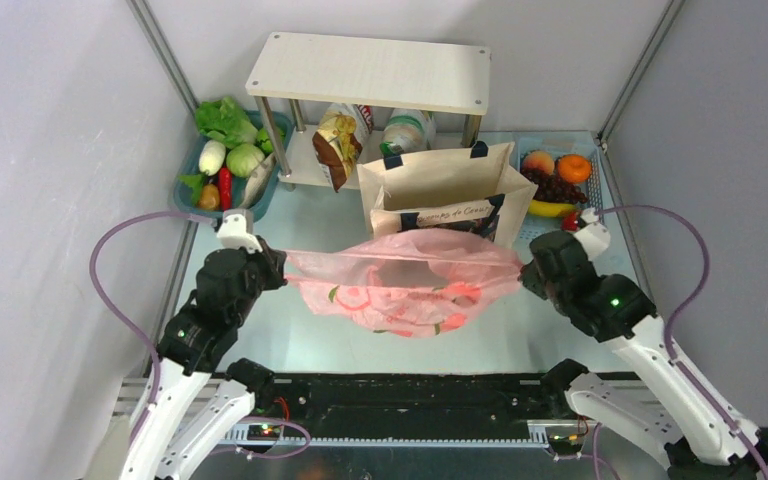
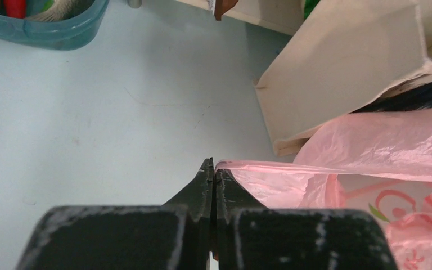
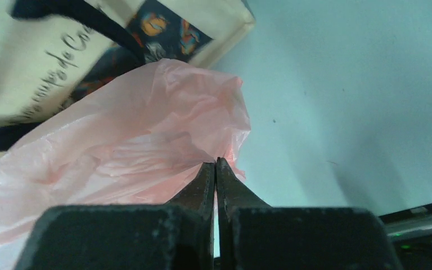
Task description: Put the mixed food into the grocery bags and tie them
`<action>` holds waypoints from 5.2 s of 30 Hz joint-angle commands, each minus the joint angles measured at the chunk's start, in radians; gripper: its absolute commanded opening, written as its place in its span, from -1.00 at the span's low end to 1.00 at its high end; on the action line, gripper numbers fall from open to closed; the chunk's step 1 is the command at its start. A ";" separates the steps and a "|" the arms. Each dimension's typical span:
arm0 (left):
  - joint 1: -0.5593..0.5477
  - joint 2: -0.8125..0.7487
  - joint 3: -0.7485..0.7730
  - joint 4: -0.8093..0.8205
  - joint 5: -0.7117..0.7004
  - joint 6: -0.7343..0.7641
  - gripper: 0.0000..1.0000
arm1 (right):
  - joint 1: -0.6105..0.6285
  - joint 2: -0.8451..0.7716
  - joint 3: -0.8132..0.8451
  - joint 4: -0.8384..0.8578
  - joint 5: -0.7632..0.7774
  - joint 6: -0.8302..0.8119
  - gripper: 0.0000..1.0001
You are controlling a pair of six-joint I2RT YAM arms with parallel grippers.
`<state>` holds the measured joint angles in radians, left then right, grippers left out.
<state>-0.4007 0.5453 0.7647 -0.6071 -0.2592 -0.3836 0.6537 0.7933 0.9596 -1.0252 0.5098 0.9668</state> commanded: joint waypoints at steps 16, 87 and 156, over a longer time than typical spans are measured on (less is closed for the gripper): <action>-0.086 0.009 0.077 0.120 0.289 0.080 0.23 | 0.106 0.032 0.200 0.257 -0.421 -0.304 -1.00; -0.869 0.944 0.249 0.923 -0.042 0.357 -1.00 | 0.287 0.161 0.580 0.646 -0.864 -0.016 -1.00; -0.655 0.196 0.401 -0.221 0.001 -0.215 0.83 | 0.084 -0.144 0.212 0.334 -0.393 -0.060 -1.00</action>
<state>-1.0599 0.8127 1.1793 -0.8330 -0.4183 -0.5076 0.7391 0.6426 1.1709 -0.7162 0.0902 0.9058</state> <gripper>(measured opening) 0.909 0.008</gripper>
